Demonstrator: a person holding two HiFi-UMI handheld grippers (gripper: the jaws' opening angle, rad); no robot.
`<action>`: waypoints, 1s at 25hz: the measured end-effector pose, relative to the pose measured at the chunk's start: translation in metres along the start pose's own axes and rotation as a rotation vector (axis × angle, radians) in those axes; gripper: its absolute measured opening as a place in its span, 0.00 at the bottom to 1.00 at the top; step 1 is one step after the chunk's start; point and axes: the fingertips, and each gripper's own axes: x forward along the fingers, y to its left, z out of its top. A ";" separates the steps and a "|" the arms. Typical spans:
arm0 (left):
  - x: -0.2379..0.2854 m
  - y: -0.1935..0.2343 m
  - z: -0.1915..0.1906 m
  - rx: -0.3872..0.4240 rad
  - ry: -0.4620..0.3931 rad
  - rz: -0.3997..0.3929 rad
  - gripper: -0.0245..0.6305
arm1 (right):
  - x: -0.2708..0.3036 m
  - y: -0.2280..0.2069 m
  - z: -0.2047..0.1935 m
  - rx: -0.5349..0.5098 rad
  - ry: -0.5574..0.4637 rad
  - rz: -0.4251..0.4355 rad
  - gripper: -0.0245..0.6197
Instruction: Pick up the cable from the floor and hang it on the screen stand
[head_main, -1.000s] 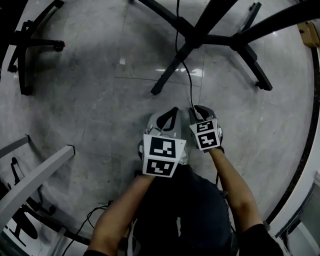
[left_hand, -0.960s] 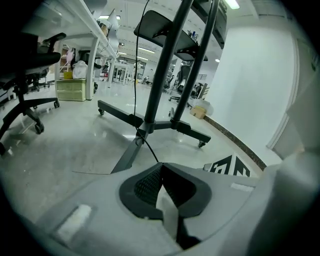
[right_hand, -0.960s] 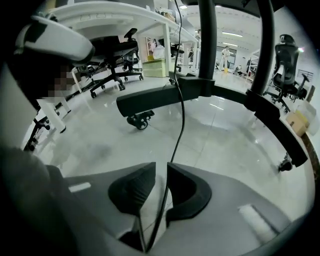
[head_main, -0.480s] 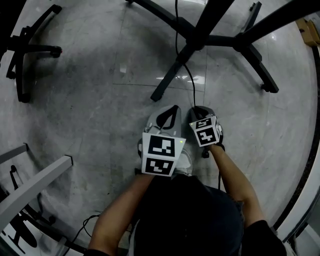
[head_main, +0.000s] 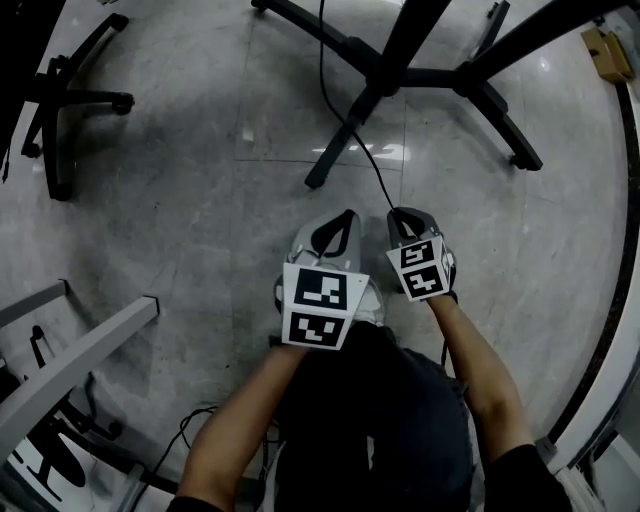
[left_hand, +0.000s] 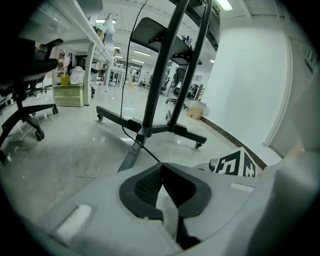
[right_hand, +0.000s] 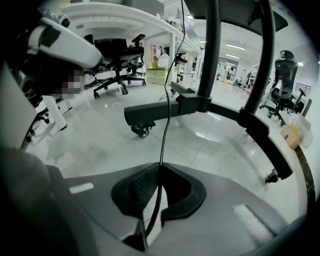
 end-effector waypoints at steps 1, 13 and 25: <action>-0.009 -0.004 0.004 0.001 0.008 -0.001 0.04 | -0.013 0.002 0.006 -0.001 -0.003 0.001 0.07; -0.135 -0.055 0.118 0.044 -0.008 -0.004 0.04 | -0.177 0.016 0.106 -0.123 -0.049 -0.033 0.07; -0.270 -0.098 0.274 0.088 -0.140 0.032 0.04 | -0.364 -0.009 0.240 -0.310 -0.173 -0.163 0.07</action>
